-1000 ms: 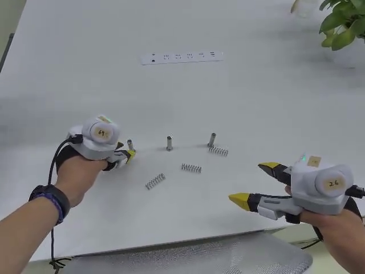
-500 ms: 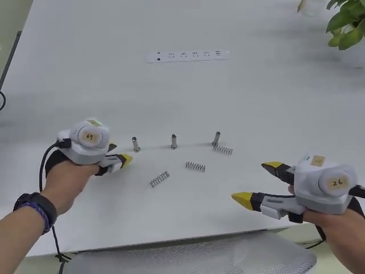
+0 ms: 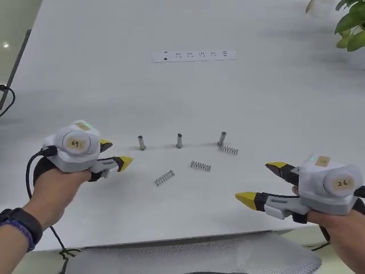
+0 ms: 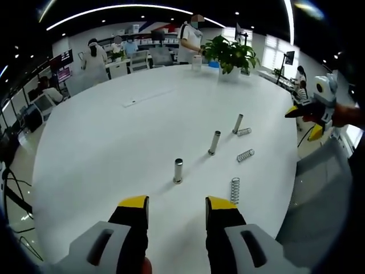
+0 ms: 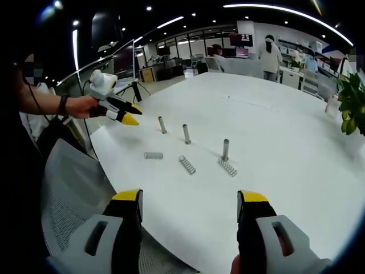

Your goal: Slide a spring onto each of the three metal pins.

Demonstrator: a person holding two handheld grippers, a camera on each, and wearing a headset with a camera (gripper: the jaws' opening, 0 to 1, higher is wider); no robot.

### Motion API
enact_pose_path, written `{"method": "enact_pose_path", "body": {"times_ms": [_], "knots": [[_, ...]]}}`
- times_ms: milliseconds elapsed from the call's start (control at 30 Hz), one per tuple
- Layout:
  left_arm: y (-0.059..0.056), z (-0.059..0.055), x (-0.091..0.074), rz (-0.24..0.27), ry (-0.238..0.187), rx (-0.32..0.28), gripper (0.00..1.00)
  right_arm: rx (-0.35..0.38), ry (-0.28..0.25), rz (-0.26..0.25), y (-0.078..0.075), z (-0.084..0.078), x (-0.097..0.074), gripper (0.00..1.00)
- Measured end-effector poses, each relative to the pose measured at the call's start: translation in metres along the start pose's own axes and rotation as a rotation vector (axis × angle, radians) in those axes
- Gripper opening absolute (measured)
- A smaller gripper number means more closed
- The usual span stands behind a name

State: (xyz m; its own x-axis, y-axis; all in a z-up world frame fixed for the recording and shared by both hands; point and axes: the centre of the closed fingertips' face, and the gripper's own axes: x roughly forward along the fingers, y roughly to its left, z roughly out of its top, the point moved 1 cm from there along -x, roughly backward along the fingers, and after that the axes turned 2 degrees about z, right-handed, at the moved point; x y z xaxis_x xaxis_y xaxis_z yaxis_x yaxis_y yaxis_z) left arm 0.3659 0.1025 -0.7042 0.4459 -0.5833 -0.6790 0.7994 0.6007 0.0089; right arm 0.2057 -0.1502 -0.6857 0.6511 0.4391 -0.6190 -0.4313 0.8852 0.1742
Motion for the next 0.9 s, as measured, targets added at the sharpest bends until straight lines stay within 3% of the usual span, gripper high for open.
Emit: {"method": "enact_pose_path", "body": {"times_ms": [400,900], "knots": [[-0.006,0.007,-0.023,0.004,-0.055,-0.026,0.41,-0.005,0.000,0.009,-0.001,0.002,0.004,0.66],[-0.017,-0.003,-0.048,0.001,-0.079,-0.052,0.53,-0.006,0.004,0.010,-0.002,0.003,0.005,0.66]]}}
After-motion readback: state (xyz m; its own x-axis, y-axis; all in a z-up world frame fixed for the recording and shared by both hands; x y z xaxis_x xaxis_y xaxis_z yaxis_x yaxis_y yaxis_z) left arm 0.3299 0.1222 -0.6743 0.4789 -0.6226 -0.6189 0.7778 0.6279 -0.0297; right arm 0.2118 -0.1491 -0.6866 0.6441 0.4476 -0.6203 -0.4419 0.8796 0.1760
